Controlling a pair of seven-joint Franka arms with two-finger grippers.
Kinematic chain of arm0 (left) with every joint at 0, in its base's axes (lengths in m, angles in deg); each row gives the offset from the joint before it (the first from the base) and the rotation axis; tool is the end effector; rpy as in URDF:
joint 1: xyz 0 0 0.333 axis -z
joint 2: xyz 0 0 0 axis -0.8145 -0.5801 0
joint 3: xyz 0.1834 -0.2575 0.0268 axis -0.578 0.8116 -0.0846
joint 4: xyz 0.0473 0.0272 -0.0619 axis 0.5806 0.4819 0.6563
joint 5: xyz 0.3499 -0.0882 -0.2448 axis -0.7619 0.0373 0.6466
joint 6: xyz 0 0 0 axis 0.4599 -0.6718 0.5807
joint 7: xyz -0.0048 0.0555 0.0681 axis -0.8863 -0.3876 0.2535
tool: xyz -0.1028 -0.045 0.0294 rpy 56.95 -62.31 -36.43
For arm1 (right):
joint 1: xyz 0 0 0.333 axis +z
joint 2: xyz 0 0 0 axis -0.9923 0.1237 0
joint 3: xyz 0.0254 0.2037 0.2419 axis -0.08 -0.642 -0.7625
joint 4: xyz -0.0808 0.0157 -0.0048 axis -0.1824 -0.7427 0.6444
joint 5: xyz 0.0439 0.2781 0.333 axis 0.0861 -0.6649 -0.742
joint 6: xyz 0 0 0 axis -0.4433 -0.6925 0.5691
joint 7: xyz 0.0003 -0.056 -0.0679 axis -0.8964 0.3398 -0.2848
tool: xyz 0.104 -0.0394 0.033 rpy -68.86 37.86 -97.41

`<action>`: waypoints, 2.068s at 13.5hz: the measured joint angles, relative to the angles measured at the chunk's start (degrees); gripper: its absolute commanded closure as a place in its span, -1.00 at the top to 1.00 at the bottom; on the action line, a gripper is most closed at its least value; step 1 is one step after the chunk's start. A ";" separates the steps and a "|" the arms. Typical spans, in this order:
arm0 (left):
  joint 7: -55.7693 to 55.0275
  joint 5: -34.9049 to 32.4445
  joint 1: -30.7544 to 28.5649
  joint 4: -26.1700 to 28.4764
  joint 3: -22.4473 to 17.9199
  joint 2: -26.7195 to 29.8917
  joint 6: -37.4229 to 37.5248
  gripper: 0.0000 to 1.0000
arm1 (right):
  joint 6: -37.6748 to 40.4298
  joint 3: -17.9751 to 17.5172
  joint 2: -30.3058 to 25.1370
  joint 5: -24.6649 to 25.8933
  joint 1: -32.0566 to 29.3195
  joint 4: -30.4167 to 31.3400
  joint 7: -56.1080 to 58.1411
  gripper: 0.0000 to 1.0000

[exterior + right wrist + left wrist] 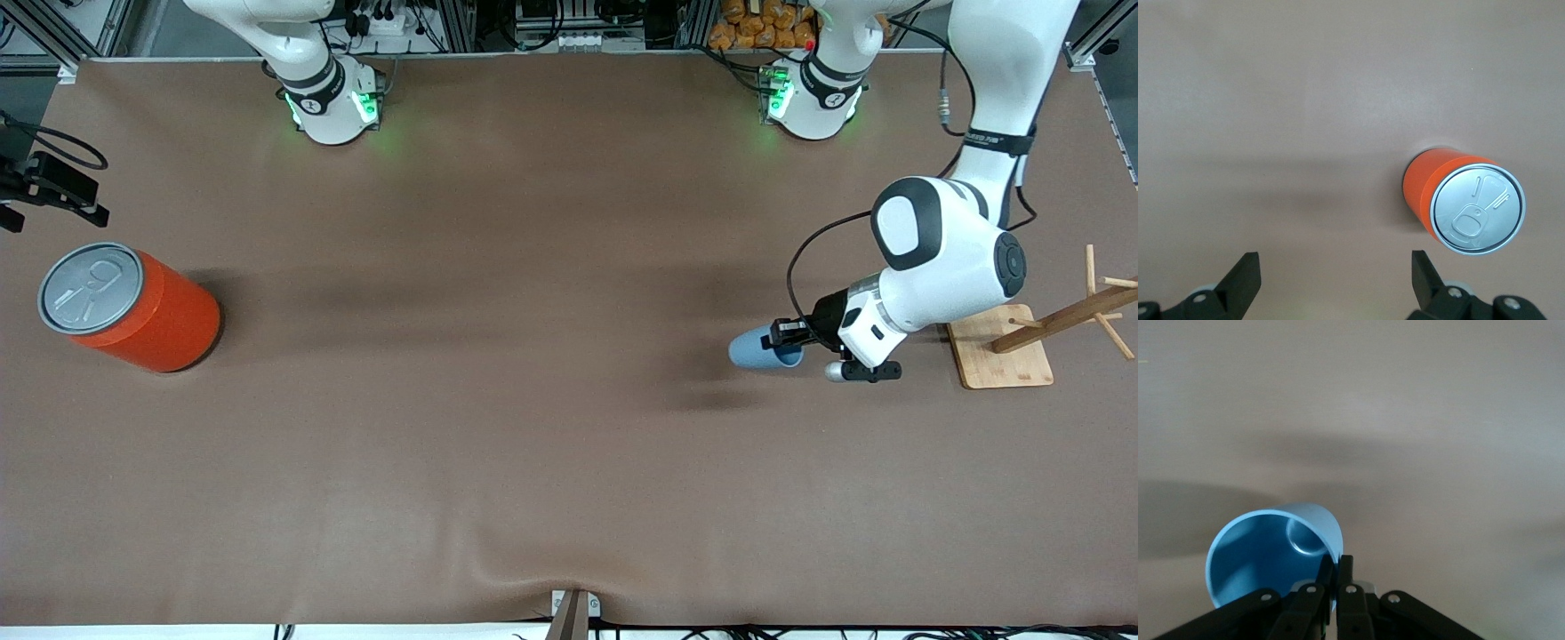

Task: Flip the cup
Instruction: 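Carry the cup with the left gripper toward the wooden stand, then rotate the cup upright and set it down with the left gripper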

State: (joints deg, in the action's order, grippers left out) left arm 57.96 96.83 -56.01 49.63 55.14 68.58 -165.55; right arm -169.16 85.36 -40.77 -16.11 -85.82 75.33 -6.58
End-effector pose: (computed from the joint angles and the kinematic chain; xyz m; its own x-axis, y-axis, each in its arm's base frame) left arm 0.6168 -0.1468 0.2824 0.9888 0.1206 -0.0876 0.1452 -0.9116 0.3846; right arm 0.5852 -0.0343 0.6573 0.9978 0.0666 -0.0018 0.0666 -0.9978 -0.0043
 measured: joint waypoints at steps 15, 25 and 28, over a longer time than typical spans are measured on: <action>-35.71 -38.98 -1.78 2.31 0.17 -4.36 -9.03 -0.78 | 3.13 0.11 0.00 0.04 0.14 0.00 -4.89 1.00; -39.19 -39.37 -1.84 -2.16 1.25 3.46 -0.34 1.00 | 3.61 -0.18 -0.07 -0.15 0.22 -0.63 -9.48 1.00; -38.28 -37.86 -1.83 -5.27 2.36 9.23 5.38 1.00 | 3.61 -0.23 -0.09 -0.22 0.33 -0.69 -9.48 1.00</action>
State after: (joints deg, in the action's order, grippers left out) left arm 19.68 58.97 -57.85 44.36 57.49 77.81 -160.18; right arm -165.55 85.14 -40.85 -16.34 -85.49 74.63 -16.06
